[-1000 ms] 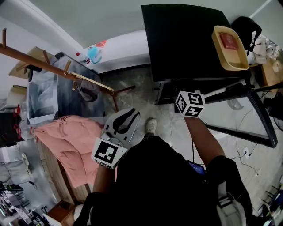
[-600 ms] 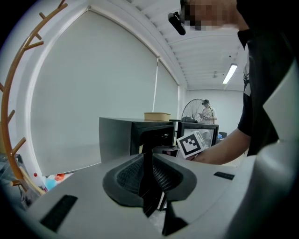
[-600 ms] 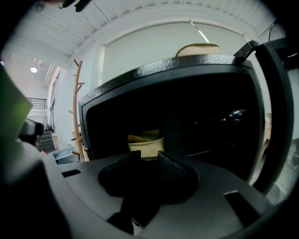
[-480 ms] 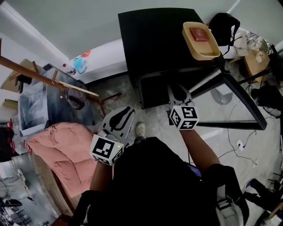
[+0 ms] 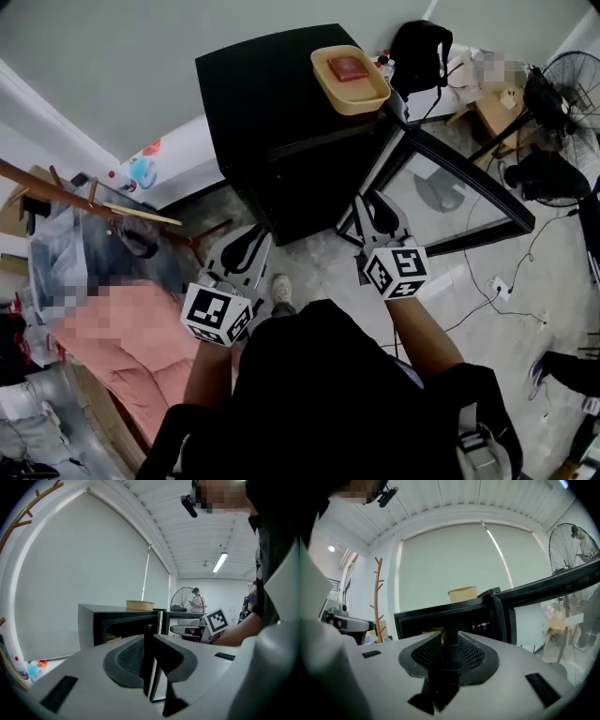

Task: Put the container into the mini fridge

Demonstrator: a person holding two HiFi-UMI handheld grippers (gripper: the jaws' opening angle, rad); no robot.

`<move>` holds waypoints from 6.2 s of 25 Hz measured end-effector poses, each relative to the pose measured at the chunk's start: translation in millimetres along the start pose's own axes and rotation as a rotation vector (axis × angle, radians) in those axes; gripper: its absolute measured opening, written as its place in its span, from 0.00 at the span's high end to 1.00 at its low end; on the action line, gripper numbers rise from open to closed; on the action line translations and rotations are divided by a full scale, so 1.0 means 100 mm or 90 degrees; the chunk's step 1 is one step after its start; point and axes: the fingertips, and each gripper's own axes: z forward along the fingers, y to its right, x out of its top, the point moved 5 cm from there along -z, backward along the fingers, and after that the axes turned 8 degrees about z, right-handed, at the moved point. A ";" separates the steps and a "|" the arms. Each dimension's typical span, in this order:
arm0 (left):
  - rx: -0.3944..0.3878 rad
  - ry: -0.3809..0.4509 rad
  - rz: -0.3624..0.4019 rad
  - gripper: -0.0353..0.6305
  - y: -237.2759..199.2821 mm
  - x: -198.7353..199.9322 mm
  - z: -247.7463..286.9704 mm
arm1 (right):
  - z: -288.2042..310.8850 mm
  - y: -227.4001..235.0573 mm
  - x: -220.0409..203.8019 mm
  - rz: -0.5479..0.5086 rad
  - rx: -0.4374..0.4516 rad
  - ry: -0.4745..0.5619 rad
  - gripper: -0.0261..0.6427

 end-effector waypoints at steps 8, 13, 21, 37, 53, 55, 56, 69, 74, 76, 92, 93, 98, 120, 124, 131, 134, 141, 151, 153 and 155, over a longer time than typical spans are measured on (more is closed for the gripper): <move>-0.058 0.042 0.029 0.84 0.15 0.25 0.28 | -0.42 0.16 0.30 0.000 -0.044 0.059 0.78; -0.120 0.049 0.076 0.84 0.19 0.46 0.52 | -0.57 0.23 0.42 0.009 -0.079 0.084 0.78; -0.210 0.041 0.257 0.83 0.35 0.95 1.13 | -0.83 0.28 0.48 0.036 -0.128 0.124 0.78; -0.158 -0.089 0.577 0.72 0.03 1.34 2.30 | -1.61 0.48 0.24 0.077 -0.262 0.137 0.81; -0.208 -0.219 0.618 0.85 -0.03 1.24 2.47 | -1.61 0.40 0.25 0.070 -0.233 0.109 0.81; -0.234 -0.225 0.604 0.86 -0.04 1.25 2.43 | -1.56 0.38 0.29 0.081 -0.213 0.110 0.81; -0.241 -0.224 0.602 0.86 -0.03 1.25 2.39 | -1.53 0.36 0.30 0.090 -0.202 0.113 0.81; -0.280 -0.172 0.563 0.87 0.08 1.16 1.69 | -0.48 -0.13 0.47 0.318 0.056 0.090 0.80; -0.290 -0.157 0.539 0.87 0.07 1.12 1.50 | 0.02 -0.12 0.57 0.587 0.137 0.108 0.53; -0.297 -0.145 0.515 0.87 0.08 1.11 1.40 | 0.20 -0.18 0.59 0.680 0.174 0.107 0.46; -0.318 -0.107 0.479 0.87 0.13 1.04 0.97 | 0.57 -0.50 0.50 0.796 0.244 0.096 0.44; -0.316 -0.106 0.479 0.87 0.14 1.02 0.96 | 0.56 -0.50 0.50 0.796 0.245 0.094 0.46; -0.303 -0.103 0.467 0.87 0.16 1.01 0.94 | 0.55 -0.52 0.56 0.785 0.272 0.093 0.60; -0.241 0.002 0.205 0.86 0.20 0.93 0.48 | -0.14 -0.31 0.48 0.831 0.382 0.115 0.62; -0.244 0.006 0.162 0.86 0.34 0.78 0.47 | -0.40 -0.21 0.36 0.829 0.381 0.114 0.62; -0.248 -0.013 0.137 0.86 0.57 0.57 0.45 | -0.63 -0.06 0.14 0.816 0.351 0.087 0.62; -0.242 -0.013 0.126 0.86 0.61 0.50 0.40 | -0.63 -0.02 0.00 0.816 0.332 0.075 0.62; -0.201 -0.015 0.097 0.86 0.57 0.36 0.18 | -0.36 0.10 -0.31 0.805 0.292 0.039 0.62; -0.156 -0.073 0.092 0.86 0.31 0.15 -0.02 | 0.19 0.42 -0.51 0.820 0.260 0.049 0.62; -0.148 -0.082 0.091 0.86 0.23 0.12 -0.06 | 0.34 0.47 -0.52 0.818 0.255 0.049 0.62; -0.142 -0.088 0.091 0.86 0.14 0.10 -0.08 | 0.48 0.51 -0.52 0.822 0.252 0.053 0.62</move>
